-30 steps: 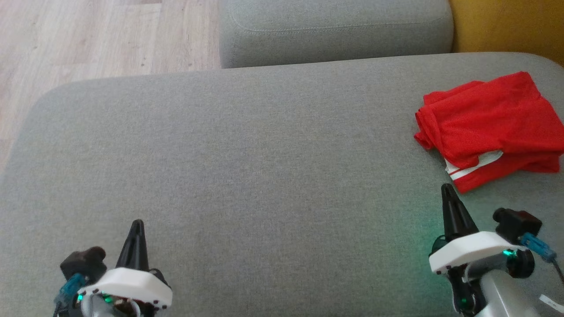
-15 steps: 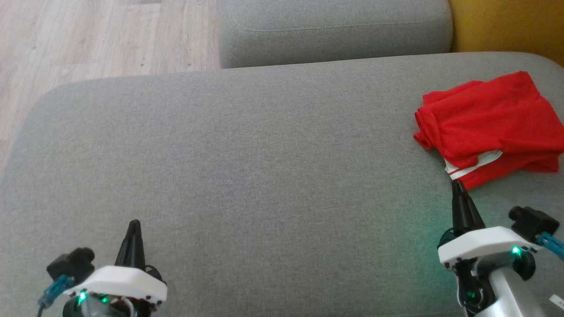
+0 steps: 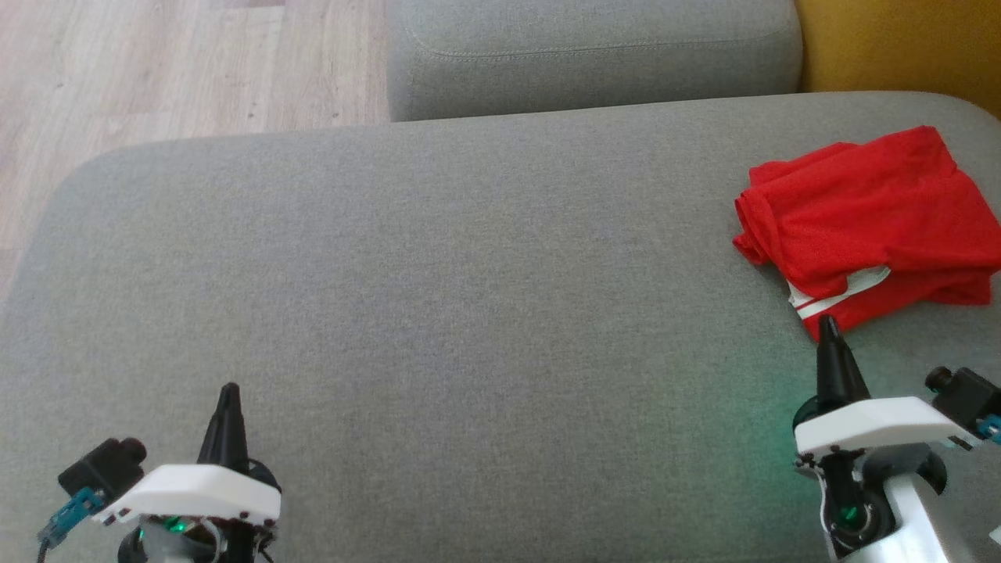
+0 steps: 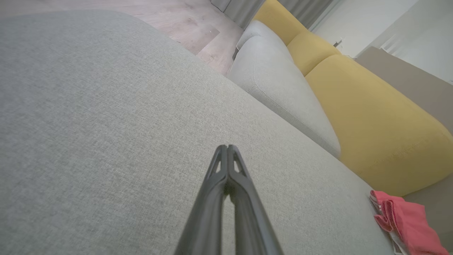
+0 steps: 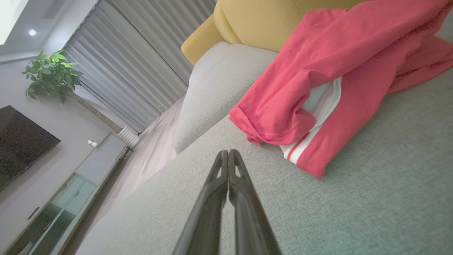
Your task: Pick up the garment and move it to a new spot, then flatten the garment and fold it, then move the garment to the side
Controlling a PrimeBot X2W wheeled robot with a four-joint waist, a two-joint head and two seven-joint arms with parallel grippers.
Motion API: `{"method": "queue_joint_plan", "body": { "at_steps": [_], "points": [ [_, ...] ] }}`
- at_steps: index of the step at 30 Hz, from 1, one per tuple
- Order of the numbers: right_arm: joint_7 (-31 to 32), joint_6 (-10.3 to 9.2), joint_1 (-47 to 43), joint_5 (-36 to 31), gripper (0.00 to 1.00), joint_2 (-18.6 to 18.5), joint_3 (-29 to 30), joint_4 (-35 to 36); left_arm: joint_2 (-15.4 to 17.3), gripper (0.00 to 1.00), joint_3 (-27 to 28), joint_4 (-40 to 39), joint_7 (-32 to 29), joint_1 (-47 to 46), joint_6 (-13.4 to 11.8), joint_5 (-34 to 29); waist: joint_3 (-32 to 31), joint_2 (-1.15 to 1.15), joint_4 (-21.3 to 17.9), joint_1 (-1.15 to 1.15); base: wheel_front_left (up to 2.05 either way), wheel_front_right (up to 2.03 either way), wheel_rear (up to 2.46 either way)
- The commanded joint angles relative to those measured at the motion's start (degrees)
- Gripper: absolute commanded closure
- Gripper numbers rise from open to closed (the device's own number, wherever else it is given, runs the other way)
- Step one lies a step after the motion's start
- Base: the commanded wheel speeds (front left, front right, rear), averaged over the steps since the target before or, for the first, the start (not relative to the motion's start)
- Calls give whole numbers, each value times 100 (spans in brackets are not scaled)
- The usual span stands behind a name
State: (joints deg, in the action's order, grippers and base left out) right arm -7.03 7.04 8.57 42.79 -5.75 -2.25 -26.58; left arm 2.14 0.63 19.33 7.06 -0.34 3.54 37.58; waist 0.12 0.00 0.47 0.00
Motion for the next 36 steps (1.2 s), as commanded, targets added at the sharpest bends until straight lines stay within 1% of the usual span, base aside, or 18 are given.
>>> {"method": "queue_joint_plan", "body": {
  "at_steps": [1,36],
  "points": [
    [45,17,125,139,100,3,16,237,45,100,110,-219,-26,-306,50,140,0,0,-1,0,0,0,0],
    [627,30,-36,2268,100,129,400,689,58,100,323,-356,-616,-430,203,2500,3,0,-21,0,0,0,0]
  ]
}}
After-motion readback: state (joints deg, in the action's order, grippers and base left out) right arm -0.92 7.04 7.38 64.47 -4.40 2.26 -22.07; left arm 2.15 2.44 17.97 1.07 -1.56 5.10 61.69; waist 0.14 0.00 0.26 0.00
